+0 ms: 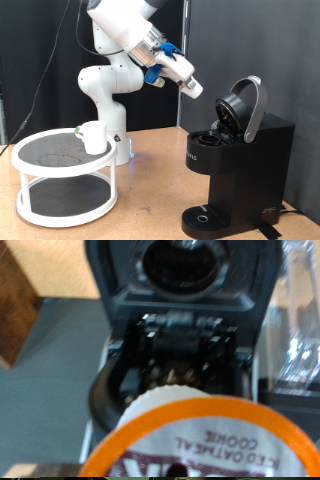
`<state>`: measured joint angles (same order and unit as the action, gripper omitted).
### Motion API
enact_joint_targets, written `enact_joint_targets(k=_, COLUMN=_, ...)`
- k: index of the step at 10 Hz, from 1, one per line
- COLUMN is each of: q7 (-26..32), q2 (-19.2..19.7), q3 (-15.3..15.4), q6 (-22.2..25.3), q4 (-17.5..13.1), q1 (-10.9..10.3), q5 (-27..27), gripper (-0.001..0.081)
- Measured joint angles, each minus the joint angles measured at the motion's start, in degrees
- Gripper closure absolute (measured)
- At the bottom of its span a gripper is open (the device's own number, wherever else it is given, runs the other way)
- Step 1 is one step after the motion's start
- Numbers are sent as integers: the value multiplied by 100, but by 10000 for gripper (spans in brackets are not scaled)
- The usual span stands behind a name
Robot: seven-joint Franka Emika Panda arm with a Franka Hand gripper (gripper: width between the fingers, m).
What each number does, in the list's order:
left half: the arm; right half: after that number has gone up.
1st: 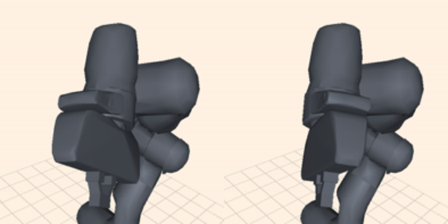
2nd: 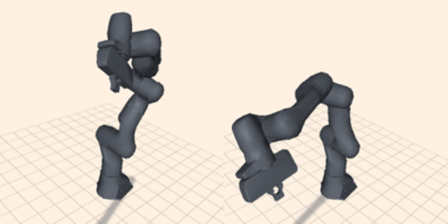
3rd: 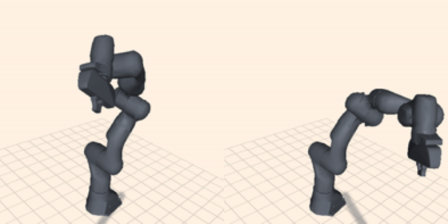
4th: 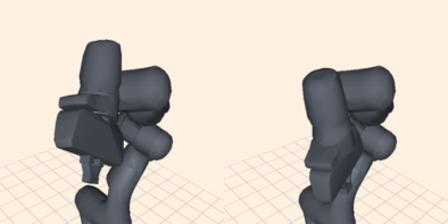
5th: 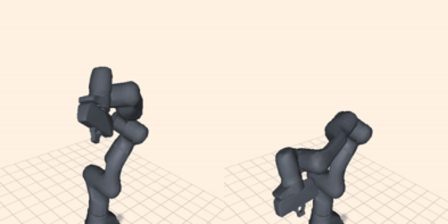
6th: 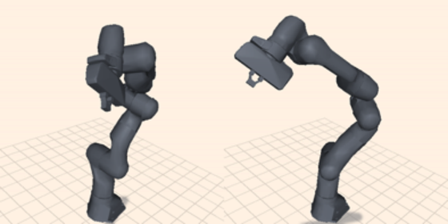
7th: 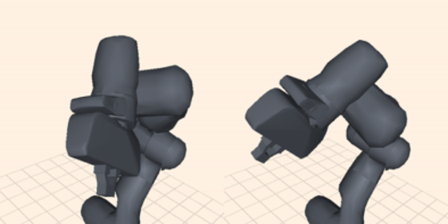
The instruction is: Make a cup of coffee with the keurig machine
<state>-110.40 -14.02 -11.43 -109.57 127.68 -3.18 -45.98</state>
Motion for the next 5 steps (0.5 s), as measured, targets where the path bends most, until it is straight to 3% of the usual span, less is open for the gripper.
enact_joint_targets(k=3, q7=-346, q2=267, q3=278, q6=99, q4=-204, q1=-10, q5=558, gripper=424)
enact_joint_targets(k=5, q7=-478, q2=434, q3=449, q6=-45, q4=-276, q1=-12, q5=649, gripper=424)
